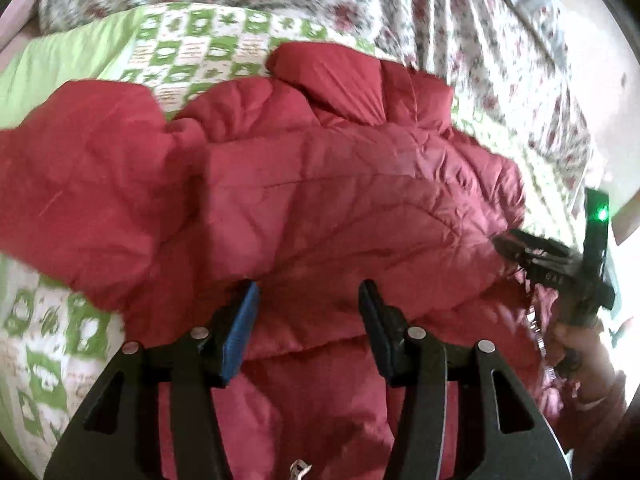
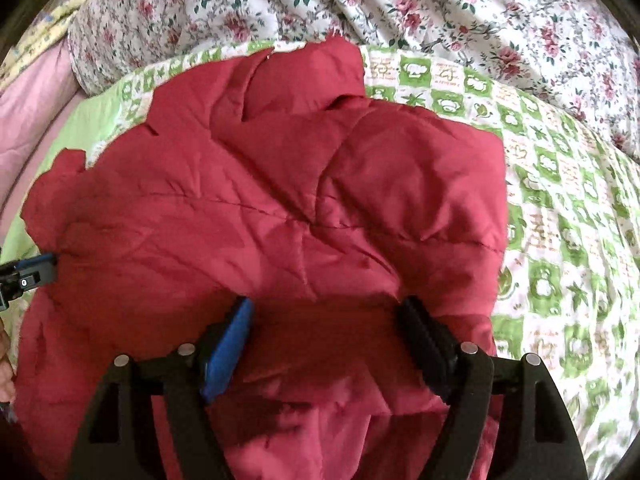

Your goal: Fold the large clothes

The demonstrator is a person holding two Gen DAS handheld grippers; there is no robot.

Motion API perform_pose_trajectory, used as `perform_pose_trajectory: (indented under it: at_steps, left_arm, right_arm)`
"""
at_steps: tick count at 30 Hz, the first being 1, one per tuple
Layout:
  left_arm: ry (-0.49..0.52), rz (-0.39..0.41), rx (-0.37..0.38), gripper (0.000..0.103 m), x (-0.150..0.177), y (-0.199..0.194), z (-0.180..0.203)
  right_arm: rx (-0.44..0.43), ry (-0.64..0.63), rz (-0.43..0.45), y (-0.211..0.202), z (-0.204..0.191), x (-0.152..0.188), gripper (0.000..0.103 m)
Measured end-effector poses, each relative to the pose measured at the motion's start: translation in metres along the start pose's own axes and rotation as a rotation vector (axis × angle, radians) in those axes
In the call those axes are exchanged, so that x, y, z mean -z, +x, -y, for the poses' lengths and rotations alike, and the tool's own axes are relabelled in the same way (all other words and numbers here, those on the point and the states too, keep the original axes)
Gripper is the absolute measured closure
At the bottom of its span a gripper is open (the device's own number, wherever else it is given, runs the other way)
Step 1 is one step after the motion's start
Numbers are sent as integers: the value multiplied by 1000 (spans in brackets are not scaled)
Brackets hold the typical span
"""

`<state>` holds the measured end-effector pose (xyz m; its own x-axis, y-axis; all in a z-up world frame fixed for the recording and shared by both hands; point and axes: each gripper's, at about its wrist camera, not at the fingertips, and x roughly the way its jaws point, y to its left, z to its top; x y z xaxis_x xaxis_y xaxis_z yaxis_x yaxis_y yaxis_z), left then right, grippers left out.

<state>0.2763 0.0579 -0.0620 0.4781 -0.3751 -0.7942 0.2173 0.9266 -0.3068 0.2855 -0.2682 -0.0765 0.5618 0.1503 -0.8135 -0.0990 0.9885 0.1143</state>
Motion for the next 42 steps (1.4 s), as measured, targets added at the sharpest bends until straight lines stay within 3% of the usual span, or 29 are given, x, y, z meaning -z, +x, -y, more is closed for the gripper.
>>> perform_pose_trajectory:
  at_steps: [11,17,27,42]
  left_arm:
    - [-123,32,0,52,21,-30,-42]
    - [-226,91,31,52,30,-56,-80]
    - [-431,182,-32,52,35,-86,-168]
    - [-637,268,-101,52,21,-81,-276]
  right_arm:
    - [-111,28,42,-44,-24,14,25]
    - [-196,32,75,-78,-40,28,25]
    - [-232,-37,109,-112,-64,58,25]
    - [-290,-83,117,-132,-89,100,25]
